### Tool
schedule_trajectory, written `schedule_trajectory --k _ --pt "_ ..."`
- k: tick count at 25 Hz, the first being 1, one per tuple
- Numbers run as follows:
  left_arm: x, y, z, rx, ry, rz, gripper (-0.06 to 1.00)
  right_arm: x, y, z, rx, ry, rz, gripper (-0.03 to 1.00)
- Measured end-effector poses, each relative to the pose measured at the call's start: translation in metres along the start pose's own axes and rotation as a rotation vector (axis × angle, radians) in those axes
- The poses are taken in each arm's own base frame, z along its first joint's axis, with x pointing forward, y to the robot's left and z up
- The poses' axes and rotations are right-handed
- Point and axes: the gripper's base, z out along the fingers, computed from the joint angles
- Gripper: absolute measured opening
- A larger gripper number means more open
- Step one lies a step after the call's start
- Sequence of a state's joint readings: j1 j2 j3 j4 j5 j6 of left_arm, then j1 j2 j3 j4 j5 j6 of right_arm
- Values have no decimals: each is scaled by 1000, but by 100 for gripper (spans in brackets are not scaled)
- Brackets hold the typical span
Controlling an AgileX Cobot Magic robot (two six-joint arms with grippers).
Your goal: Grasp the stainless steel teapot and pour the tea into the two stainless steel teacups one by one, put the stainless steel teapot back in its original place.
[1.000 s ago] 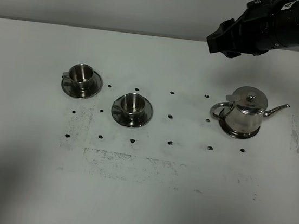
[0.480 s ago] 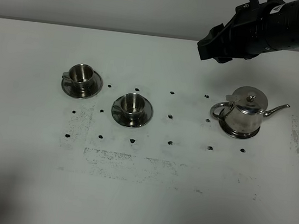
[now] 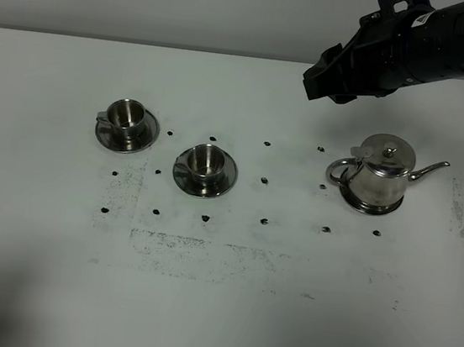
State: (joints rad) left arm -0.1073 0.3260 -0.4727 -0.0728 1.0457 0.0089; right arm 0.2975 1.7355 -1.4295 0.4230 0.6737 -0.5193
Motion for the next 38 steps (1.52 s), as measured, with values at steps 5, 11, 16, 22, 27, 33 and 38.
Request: schedule_trajectory --k 5,11,16,22,27,33,38 --pt "1 3 -3 -47 -22 -44 47 6 -3 15 -9 40 10 45" --pt "19 0 -27 -77 -227 -53 47 9 -4 21 -12 56 12 45" --pt "30 -2 -37 -78 -302 -47 47 9 -4 21 -11 54 11 45" --pt "29 -1 -35 -78 -285 -46 47 9 -4 21 -11 54 11 45" --pt "31 0 -30 -85 -276 -41 47 9 -4 21 -11 54 10 45" --pt "31 0 -30 -86 -275 -41 47 9 -4 21 -11 54 10 45" --pt "31 0 -30 -88 -276 -40 47 9 -4 21 -11 53 11 45"
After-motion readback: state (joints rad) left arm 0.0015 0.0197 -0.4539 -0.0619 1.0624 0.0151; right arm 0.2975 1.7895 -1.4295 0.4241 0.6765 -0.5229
